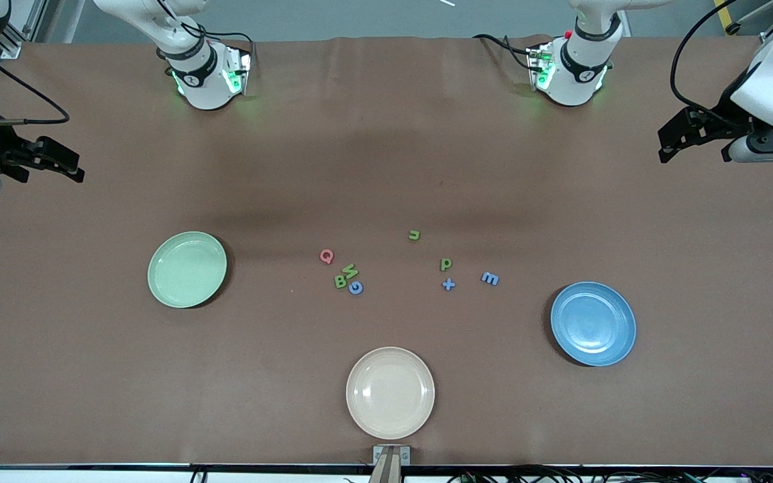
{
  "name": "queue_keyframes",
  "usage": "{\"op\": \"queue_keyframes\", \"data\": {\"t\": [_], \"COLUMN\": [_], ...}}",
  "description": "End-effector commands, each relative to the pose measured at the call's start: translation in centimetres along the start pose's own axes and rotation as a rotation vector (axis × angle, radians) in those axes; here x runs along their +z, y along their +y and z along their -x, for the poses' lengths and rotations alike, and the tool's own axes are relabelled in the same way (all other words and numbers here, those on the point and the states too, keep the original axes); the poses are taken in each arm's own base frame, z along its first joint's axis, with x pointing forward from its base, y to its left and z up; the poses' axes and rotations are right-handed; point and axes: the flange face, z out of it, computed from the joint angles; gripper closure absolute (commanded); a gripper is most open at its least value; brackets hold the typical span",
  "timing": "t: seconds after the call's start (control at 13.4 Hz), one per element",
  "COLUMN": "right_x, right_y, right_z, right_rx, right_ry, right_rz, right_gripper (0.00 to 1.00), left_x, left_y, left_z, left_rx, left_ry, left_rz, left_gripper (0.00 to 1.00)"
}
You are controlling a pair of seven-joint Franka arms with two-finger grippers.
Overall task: Sort upper and lower case letters into plates
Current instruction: 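Grasp the blue E with the left gripper while the right gripper reaches out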
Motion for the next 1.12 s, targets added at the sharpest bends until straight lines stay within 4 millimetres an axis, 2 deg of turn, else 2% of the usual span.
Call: {"op": "queue_keyframes", "data": {"t": [0.0,0.22,0.3,0.45,0.6,0.89,0.97,1.04], "right_x": [0.0,-0.1,-0.2,-0.1,-0.3,-0.7,-0.2,1.3], "right_y": [-0.2,-0.1,0.0,0.2,0.2,1.4,1.4,1.2], "right_z": [1.1,1.1,1.1,1.0,1.0,-0.3,-0.9,-1.9], "right_rx": [0.008,0.010,0.010,0.013,0.014,0.029,0.031,0.030], "right_ry": [0.001,0.001,0.003,0.001,0.001,0.015,0.012,-0.009], "right_rz": [-0.007,-0.008,-0.008,-0.008,-0.006,0.007,0.008,0.004], "right_gripper": [0.00,0.00,0.00,0.00,0.00,0.00,0.00,0.00], "left_x": [-0.3,-0.5,0.3,2.5,6.2,15.5,18.4,20.9], "left_y": [0.0,0.2,0.2,1.5,2.5,9.3,10.7,11.9], "left_z": [-0.4,-0.6,-1.4,-2.7,-4.2,-6.1,-6.6,-7.0], "left_rx": [0.018,0.014,0.014,0.022,-0.006,-0.117,-0.145,-0.189], "left_ry": [-0.016,-0.011,-0.024,-0.061,-0.112,-0.091,-0.089,-0.085], "left_rz": [0.009,0.008,0.005,0.000,0.016,0.036,0.038,0.045], "left_gripper": [0.00,0.00,0.00,0.00,0.00,0.00,0.00,0.00]}}
